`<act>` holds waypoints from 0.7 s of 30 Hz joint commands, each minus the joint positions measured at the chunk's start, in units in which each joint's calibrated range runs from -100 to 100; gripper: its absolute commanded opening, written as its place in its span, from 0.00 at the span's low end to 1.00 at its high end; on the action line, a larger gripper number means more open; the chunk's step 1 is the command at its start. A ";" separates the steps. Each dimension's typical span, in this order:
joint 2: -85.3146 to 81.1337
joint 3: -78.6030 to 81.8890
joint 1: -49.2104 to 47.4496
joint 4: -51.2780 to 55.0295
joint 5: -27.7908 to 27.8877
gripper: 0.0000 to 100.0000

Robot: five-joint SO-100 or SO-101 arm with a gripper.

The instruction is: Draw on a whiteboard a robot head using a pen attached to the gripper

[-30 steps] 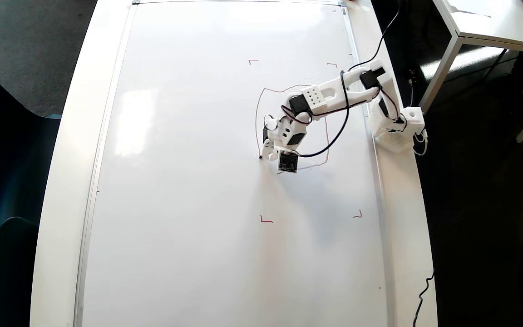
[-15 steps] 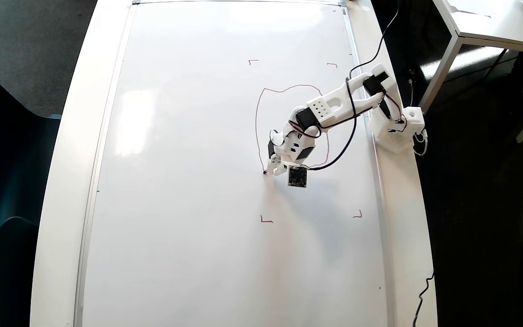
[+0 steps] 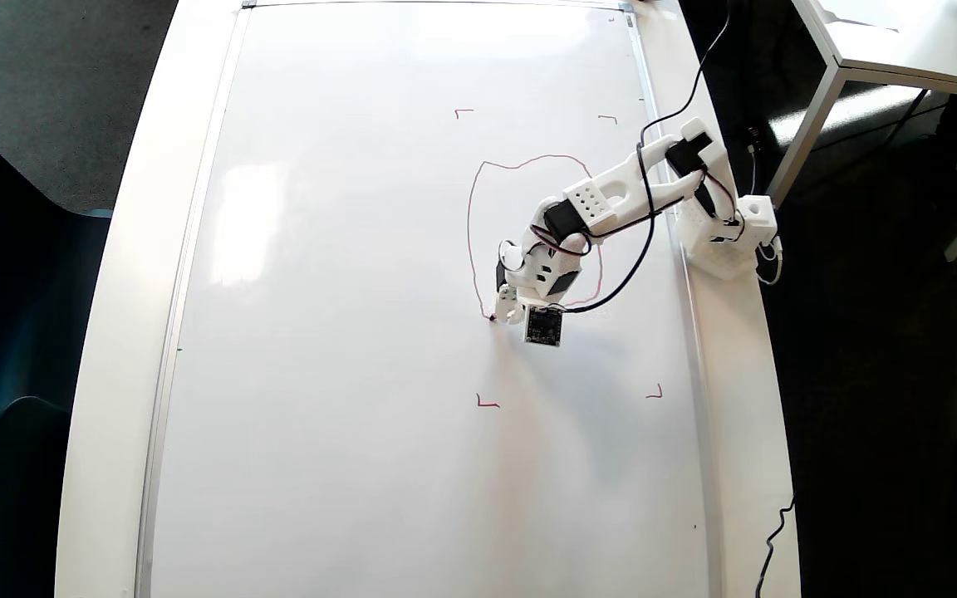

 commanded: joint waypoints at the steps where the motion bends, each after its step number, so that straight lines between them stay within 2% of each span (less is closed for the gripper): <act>1: 0.16 0.69 -0.56 1.60 -1.67 0.01; 18: 0.16 0.78 -1.29 4.47 -1.94 0.01; 21: 0.08 0.78 -1.07 4.47 -3.55 0.01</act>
